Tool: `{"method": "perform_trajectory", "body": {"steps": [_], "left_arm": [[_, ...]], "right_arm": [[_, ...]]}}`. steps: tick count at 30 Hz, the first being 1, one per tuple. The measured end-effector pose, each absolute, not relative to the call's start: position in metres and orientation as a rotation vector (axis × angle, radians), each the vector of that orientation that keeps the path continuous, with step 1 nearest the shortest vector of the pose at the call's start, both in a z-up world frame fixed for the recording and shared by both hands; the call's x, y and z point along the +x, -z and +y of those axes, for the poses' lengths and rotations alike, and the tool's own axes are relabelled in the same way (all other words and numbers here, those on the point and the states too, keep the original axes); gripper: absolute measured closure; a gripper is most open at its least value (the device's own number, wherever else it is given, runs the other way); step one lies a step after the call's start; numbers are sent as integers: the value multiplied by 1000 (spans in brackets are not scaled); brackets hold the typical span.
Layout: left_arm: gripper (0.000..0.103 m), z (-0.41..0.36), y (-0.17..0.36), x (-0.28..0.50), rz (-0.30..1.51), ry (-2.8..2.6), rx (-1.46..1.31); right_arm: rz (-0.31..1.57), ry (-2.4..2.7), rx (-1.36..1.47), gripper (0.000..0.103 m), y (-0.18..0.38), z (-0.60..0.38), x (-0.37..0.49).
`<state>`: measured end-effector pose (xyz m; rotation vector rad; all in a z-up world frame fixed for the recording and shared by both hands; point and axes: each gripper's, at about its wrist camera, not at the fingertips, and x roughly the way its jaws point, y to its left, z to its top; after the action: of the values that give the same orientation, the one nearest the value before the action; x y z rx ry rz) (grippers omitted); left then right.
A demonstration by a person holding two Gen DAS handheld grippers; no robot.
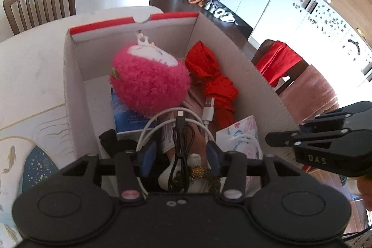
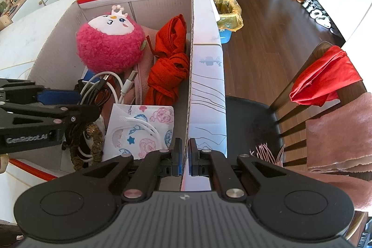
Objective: Organize objects
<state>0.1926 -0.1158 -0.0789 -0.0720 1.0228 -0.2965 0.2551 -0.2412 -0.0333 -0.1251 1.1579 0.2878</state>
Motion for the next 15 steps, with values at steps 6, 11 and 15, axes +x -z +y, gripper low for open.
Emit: {"method": "perform_trajectory", "body": {"steps": [6, 11, 15], "left_arm": [[46, -113, 65, 182, 983, 291, -86], [36, -113, 51, 170, 940, 291, -86], [21, -115, 39, 159, 895, 287, -85]], "right_arm": [[1153, -292, -127, 98, 31, -243, 253], [1147, -298, -130, 98, 29, -244, 251], [1140, -307, -133, 98, 25, -245, 249]]}}
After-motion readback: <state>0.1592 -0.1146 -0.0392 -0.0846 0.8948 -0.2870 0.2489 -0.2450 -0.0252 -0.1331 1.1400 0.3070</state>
